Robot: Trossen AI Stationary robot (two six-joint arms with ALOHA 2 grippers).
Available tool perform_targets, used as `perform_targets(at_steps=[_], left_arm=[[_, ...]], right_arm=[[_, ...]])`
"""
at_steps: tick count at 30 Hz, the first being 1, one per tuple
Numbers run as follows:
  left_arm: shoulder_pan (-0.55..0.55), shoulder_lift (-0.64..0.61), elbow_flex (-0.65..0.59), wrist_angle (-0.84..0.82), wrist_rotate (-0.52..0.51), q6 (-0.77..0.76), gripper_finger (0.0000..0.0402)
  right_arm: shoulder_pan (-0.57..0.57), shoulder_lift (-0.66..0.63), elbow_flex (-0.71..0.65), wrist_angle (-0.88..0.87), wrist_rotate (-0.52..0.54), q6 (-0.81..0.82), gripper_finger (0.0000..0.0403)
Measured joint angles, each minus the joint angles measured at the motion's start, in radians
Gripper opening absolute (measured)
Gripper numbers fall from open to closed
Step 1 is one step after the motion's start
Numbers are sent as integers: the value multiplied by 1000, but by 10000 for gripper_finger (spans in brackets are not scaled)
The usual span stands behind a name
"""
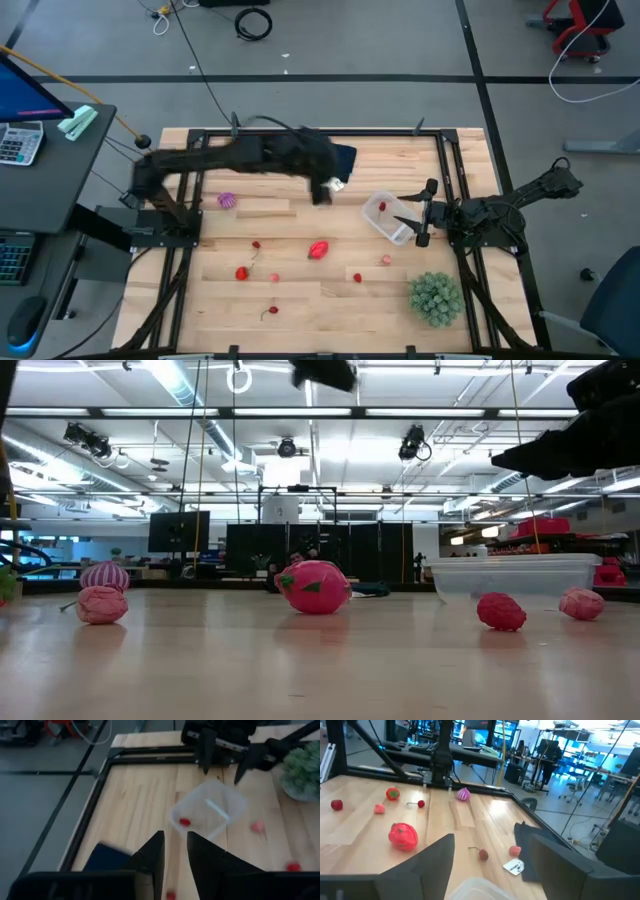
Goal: Pick and placing Produce into tupperware
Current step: Put the cherry into the transparent bin
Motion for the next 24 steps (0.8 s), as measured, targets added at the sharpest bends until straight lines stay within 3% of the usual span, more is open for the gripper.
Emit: perform_targets(at_steps=[3, 8, 12, 15, 21, 24], left_arm=[[17, -101, -1, -44, -35, 18, 78], [62, -208, 0, 46, -98, 72, 70], [102, -250, 0, 77, -102, 77, 66], [126, -259, 0, 45, -101, 76, 68], [134, -258, -1, -84, -101, 26, 69], [128, -257, -1, -117, -101, 25, 63]], right_arm=[[-2, 48, 0, 79, 0, -6, 257], [-62, 191, 57, 120, -2, -56, 246], [-139, 358, 206, 107, -106, -78, 243], [-195, 504, 374, -7, -187, -85, 243], [-285, 803, 672, -384, -224, 60, 242], [-322, 944, 755, -405, -298, 4, 242]])
